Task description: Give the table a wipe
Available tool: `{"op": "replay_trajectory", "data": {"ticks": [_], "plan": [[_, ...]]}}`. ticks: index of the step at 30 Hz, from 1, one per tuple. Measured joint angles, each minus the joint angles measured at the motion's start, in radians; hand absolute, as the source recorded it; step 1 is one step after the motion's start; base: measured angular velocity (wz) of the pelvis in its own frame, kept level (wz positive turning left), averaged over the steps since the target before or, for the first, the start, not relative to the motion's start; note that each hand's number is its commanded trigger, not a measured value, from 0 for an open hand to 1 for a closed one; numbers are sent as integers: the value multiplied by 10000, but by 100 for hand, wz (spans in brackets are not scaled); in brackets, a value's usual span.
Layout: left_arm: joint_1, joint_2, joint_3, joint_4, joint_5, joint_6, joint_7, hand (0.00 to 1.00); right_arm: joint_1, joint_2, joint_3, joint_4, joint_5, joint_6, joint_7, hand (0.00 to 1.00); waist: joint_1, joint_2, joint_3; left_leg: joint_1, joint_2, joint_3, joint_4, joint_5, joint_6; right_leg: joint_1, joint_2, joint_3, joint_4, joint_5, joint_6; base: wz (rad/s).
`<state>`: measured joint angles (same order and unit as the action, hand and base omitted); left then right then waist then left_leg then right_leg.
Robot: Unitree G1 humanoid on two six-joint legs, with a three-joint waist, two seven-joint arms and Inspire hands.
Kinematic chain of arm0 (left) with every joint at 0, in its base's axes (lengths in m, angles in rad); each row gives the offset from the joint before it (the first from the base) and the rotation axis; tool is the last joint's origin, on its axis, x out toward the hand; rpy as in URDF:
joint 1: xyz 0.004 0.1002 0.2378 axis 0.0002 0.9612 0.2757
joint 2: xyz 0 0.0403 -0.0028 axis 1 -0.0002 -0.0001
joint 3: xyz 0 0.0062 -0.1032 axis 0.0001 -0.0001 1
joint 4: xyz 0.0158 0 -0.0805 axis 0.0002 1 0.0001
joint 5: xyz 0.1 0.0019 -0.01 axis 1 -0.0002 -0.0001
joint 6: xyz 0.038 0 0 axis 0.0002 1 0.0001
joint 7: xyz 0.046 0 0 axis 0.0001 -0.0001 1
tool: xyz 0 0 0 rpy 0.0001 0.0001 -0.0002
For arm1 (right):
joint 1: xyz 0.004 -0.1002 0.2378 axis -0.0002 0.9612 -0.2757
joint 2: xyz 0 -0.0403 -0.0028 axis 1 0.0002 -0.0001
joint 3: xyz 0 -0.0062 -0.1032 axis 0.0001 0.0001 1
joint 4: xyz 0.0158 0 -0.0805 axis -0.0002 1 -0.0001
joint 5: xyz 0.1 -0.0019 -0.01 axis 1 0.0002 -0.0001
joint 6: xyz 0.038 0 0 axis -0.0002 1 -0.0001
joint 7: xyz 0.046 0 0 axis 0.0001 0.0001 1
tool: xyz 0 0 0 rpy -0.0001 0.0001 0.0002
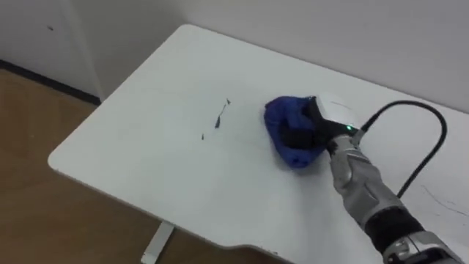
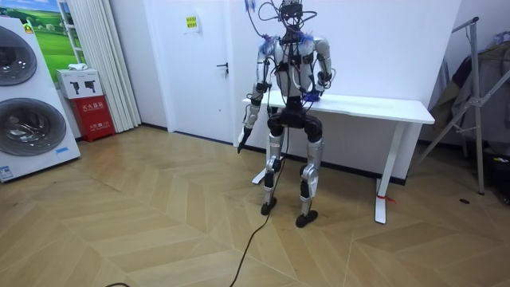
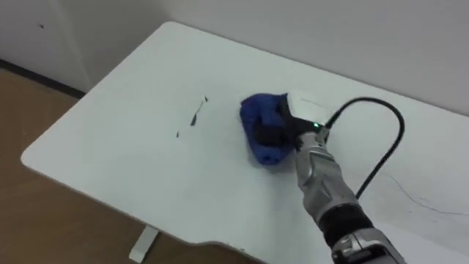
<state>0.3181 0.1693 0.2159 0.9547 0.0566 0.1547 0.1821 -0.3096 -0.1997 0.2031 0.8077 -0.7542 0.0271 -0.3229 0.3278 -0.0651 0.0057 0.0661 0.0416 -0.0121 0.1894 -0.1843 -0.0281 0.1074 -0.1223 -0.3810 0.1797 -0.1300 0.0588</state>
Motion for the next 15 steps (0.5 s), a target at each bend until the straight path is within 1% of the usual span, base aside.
{"op": "replay_trajectory", "data": {"ticks": [1,2,3,4,5,6,7,9,11,12,13,14,15], "plan": [[14,12,298,126,191,-43,-2,0,557,-10,-572,12,7,-490,-488,100,-265,9,-4,57,-59,-38,-19,4,6,208,-28,-162,-161,-2,22,44],[36,34,463,164,291,-78,7,0,832,-13,-851,19,9,-694,-709,100,-363,9,-3,103,-91,-38,-32,5,8,283,-55,-183,-188,-25,59,27],[164,73,776,170,409,-136,21,0,1359,-20,-1454,20,77,-1010,-1097,100,-572,-13,-13,193,-189,-29,-30,5,10,449,-147,-196,-257,-111,196,16],[237,78,1002,166,598,-182,35,0,1784,-77,-2010,23,176,-1178,-1419,100,-843,19,-26,267,-246,-19,-42,-15,43,582,-206,-257,-285,-155,265,14],[243,96,1043,167,691,-218,42,0,1962,-166,-2213,25,260,-1227,-1542,100,-950,49,-27,295,-254,-21,-52,-28,66,620,-212,-308,-287,-156,266,12],[236,146,1052,167,801,-318,50,0,2230,-374,-2488,77,431,-1242,-1689,100,-1108,97,-43,340,-256,-16,-71,-63,126,680,-216,-343,-284,-159,272,0],[225,165,1054,118,846,-378,50,0,2376,-534,-2750,209,461,-1241,-1717,100,-1171,123,-74,362,-254,34,-83,-74,141,711,-218,-344,-269,-157,275,-8],[202,140,992,56,756,-477,47,0,2310,-736,-2867,482,554,-1215,-1752,100,-1292,156,-91,388,-242,96,-114,-90,155,721,-215,-336,-257,-154,280,-14],[135,133,779,46,596,-485,49,0,2203,-807,-2759,571,854,-1113,-1699,100,-1308,199,-117,398,-226,123,-89,-91,154,712,-204,-309,-232,-154,279,-12],[26,82,720,17,560,-476,52,0,2003,-799,-2558,689,1135,-950,-1617,100,-1283,222,-133,439,-198,187,-81,-90,145,713,-178,-240,-226,-154,279,-18],[-13,25,548,11,563,-469,81,0,1740,-788,-2307,777,1220,-653,-1500,100,-1239,251,-141,489,-163,264,-94,-78,122,707,-147,-143,-211,-153,277,-21],[-49,-43,534,11,560,-459,81,0,1620,-774,-2180,761,1263,-488,-1428,100,-1174,259,-147,498,-137,335,-95,-74,114,672,-125,-64,-198,-149,270,-31],[-180,-179,489,10,525,-435,104,0,1406,-734,-1991,734,1296,-96,-1316,100,-954,270,-140,488,-70,465,-83,-69,87,613,-80,86,-118,-122,227,-42]]}}
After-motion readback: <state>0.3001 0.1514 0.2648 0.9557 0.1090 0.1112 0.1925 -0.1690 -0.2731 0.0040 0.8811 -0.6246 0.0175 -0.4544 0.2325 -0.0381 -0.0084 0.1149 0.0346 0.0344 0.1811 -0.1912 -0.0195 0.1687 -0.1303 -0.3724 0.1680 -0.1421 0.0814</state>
